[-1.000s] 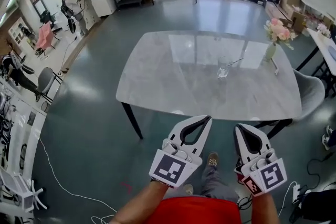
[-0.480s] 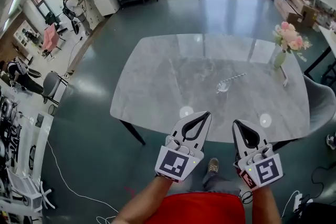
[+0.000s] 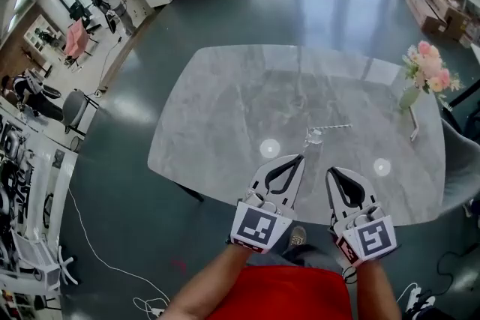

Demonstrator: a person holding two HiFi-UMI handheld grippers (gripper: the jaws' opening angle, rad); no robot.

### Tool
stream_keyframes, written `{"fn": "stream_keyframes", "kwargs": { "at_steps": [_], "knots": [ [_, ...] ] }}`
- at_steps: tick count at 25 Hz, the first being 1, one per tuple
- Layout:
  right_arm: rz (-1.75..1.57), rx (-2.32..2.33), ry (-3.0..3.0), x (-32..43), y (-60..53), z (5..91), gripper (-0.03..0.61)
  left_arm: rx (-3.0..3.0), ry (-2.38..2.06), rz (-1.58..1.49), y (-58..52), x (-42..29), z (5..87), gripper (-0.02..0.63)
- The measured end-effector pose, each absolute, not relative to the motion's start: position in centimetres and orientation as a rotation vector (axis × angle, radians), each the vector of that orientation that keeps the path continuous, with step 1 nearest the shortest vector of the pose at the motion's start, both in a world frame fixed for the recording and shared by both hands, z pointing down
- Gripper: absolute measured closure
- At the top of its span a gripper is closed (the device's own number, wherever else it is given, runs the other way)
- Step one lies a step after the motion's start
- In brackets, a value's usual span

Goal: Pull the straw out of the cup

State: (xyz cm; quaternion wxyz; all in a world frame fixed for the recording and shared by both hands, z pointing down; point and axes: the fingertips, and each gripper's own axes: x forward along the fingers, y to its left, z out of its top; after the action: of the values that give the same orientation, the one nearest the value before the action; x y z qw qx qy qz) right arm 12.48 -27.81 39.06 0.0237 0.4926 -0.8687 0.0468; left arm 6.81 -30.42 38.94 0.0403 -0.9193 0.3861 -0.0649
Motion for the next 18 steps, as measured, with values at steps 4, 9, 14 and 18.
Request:
{"fn": "stream_keyframes", "kwargs": {
  "at_steps": [4, 9, 14, 18],
  "knots": [
    [0.194, 1.579, -2.638, 13.1, -29.6, 40.0, 0.540, -2.844, 1.168, -0.228, -31.8, 6.5, 39.7, 0.588],
    [0.289, 1.658, -2.567, 14.9, -32.1, 42.3, 0.518, -2.876, 1.136, -0.241, -34.0, 7.0, 40.9, 0.588],
    [0.379, 1.684, -2.511, 16.5, -34.3, 45.3, 0.483, -2.903, 1.114, -0.268, -35.6, 7.5, 42.4, 0.588],
    [0.481, 1.689, -2.501, 17.4, -36.4, 47.6, 0.419, -2.927, 1.112, -0.293, -36.6, 8.0, 43.8, 0.588]
  ]
}}
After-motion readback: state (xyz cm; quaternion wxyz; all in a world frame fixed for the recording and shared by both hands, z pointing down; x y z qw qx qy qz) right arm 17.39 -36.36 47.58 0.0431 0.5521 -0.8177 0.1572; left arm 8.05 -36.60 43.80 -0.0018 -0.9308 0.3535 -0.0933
